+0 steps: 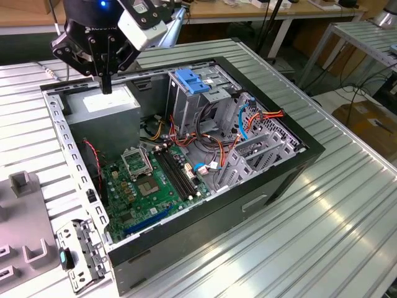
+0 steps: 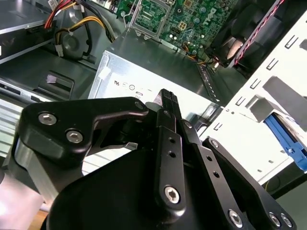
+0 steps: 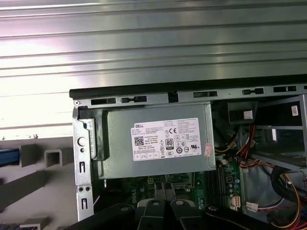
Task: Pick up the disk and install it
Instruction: 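Reach for the disk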
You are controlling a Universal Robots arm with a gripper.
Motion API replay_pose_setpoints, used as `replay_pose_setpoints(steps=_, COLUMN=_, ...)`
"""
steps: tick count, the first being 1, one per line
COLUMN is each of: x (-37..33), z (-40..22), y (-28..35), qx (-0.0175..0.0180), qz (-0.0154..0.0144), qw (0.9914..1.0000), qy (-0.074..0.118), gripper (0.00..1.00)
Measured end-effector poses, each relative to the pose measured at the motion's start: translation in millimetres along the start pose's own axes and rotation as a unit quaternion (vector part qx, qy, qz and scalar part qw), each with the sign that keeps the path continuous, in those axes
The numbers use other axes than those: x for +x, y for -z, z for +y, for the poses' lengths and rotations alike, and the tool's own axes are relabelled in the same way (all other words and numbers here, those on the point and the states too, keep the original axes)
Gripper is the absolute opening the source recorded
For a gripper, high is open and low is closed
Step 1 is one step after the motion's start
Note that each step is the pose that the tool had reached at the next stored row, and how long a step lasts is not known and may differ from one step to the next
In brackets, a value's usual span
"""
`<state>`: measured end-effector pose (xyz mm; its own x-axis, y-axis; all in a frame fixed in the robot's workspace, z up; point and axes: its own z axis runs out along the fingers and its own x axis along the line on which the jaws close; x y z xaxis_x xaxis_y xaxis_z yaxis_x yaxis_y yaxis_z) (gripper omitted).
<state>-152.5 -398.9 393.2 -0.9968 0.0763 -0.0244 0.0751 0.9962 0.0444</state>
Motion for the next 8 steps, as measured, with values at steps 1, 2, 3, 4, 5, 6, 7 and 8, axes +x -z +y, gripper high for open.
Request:
replay_pose_setpoints(steps=1, x=0.6, z=0.0, y=0.0, qx=0.0, qz=0.0, qw=1.0, qy=0.0, gripper=0.11)
replay_pose_setpoints(steps=2, x=1.1, z=-0.1, y=0.0, qx=0.0, qz=0.0, qw=1.0, qy=0.0, gripper=0.11)
replay_pose_setpoints(steps=3, x=1.8, z=-0.1, y=0.1, qx=0.0, qz=0.0, qw=1.0, qy=0.0, gripper=0.11)
replay_pose_setpoints(steps=4, x=2.4, z=-0.2, y=0.1, qx=0.0, qz=0.0, qw=1.0, qy=0.0, gripper=0.11)
replay_pose_setpoints(steps=5, x=2.9, z=-0.2, y=0.1, qx=0.0, qz=0.0001, qw=1.0, qy=0.0, gripper=0.11)
replay_pose_setpoints(steps=6, x=3.6, z=-0.3, y=0.1, qx=0.0, qz=0.0001, qw=1.0, qy=0.0, gripper=0.11)
replay_pose_setpoints(steps=7, x=4.2, z=-0.3, y=0.1, qx=0.0, qz=0.0001, qw=1.0, qy=0.0, gripper=0.11)
replay_pose_setpoints(steps=8, x=4.8, z=-0.4, y=0.1, qx=0.0, qz=0.0001, qw=1.0, qy=0.0, gripper=0.11)
